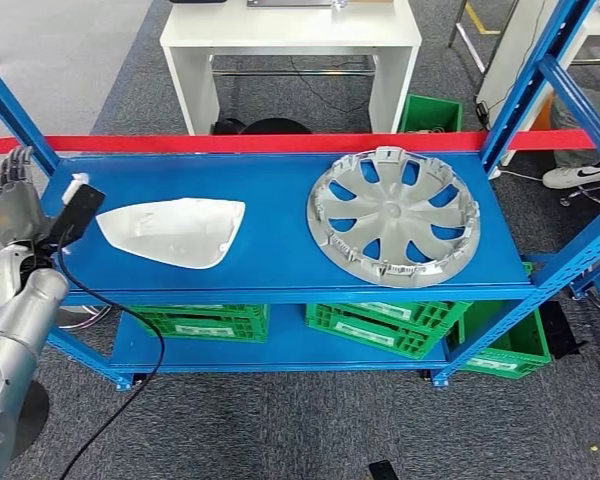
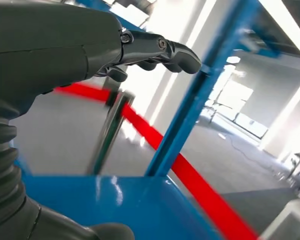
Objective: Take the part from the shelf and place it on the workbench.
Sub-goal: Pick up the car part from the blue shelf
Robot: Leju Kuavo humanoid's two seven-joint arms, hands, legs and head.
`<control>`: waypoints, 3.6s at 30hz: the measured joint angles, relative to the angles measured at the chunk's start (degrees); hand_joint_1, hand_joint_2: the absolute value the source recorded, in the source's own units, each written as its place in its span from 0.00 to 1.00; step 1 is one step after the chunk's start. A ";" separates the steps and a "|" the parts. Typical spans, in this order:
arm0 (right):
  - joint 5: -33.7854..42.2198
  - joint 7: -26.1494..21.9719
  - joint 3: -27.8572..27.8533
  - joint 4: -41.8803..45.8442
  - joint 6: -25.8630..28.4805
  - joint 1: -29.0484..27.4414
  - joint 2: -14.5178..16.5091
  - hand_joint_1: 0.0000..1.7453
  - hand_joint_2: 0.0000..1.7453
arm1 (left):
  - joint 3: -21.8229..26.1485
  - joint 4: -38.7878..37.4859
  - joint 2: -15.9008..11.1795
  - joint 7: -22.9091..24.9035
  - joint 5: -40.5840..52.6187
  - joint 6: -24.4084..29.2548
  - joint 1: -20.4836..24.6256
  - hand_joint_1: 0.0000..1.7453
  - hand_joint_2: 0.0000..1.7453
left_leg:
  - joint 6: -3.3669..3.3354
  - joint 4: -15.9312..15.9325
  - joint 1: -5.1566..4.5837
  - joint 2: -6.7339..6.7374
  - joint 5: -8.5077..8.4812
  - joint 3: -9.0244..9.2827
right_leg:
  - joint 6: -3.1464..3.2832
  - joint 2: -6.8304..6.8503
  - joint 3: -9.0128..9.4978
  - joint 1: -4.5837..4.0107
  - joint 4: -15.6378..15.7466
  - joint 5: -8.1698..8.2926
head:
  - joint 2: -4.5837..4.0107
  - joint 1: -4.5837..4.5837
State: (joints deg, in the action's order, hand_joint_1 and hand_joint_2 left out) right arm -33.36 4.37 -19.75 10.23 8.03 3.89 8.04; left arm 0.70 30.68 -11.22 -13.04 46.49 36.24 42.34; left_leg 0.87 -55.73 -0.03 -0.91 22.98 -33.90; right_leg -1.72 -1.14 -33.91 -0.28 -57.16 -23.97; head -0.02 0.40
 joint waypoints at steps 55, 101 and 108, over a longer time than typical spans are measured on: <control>-3.92 -0.36 -2.38 0.00 -1.07 0.01 0.13 0.00 0.00 | -1.56 6.35 -10.56 3.81 31.67 3.98 -15.21 0.00 1.00 | 0.05 0.01 -0.01 0.02 0.07 0.24 | 0.09 -0.02 0.14 0.00 0.02 -0.09 | 0.00 0.00; -7.43 -0.06 -5.38 0.00 -1.43 0.61 0.48 0.00 0.00 | -14.68 6.74 -14.92 23.08 39.54 4.05 -19.72 0.00 1.00 | 0.12 0.01 0.01 0.14 0.17 0.25 | 0.17 -0.12 0.15 -0.02 0.03 -0.19 | 0.00 -0.02; -7.28 -0.33 -5.57 0.00 -1.37 0.47 0.48 0.00 0.00 | -7.08 11.00 -12.60 15.02 34.14 4.07 -20.77 0.00 1.00 | 0.13 0.01 0.00 0.13 0.18 0.25 | 0.17 -0.12 0.15 -0.02 0.03 -0.19 | 0.00 -0.01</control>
State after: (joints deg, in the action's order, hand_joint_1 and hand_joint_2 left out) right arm -40.64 4.04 -25.33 10.23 6.66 4.36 8.52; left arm -6.39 41.68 -23.82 1.98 80.63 40.31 21.56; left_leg 1.00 -55.72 -0.02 -0.79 23.16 -33.65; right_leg -1.55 -1.27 -33.76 -0.30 -57.12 -24.16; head -0.02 0.39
